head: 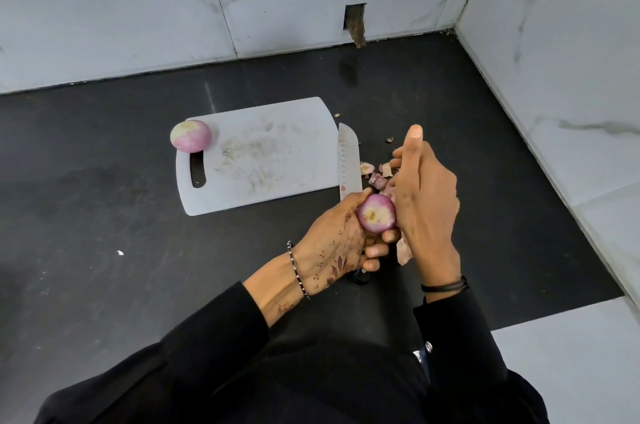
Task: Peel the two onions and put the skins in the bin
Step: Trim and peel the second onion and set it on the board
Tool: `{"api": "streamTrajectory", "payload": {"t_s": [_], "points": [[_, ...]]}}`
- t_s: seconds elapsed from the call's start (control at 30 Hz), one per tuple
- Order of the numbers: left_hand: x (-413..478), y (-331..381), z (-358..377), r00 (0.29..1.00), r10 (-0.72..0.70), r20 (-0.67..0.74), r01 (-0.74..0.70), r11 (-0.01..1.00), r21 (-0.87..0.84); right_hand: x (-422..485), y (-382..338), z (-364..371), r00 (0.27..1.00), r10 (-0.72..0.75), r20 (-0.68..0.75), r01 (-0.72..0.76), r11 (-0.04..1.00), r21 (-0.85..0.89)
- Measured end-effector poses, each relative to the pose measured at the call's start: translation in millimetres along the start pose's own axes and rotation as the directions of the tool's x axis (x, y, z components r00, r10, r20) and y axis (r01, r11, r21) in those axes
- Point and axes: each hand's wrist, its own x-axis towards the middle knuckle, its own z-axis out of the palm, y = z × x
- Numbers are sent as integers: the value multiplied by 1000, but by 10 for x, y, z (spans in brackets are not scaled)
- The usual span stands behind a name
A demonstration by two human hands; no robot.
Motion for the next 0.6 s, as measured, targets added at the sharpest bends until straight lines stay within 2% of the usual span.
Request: {"api": "streamTrajectory", "payload": {"t_s": [0.07, 0.17, 0.3, 0.4, 0.47, 0.53, 0.6], "points": [[-15, 20, 20, 999, 14, 45, -13, 999, -31, 43, 53, -26, 999, -35, -34, 36, 999, 27], [5, 22, -56, 996, 39, 76, -32, 995, -92, 78, 121, -64, 999, -23, -25, 28, 978, 209], [9, 42, -94, 995, 47, 82, -38, 994, -101, 23, 69, -81, 998, -59, -14, 60, 966, 250], [3, 15, -45, 998, 59, 22, -59, 998, 6, -44, 15, 10, 992, -120, 22, 113, 970, 217], [6, -13, -27, 996, 89, -16, -89, 996, 2, -84, -16, 87, 990, -124, 63, 110, 975, 194], [20, -35, -60, 989, 139, -42, -141, 989, -41, -77, 20, 121, 994, -80, 70, 62, 971, 229], [22, -49, -123, 969, 221, -112, -221, 975, 11, -31, 94, 89, 998, -25, 55, 9, 964, 266]]}}
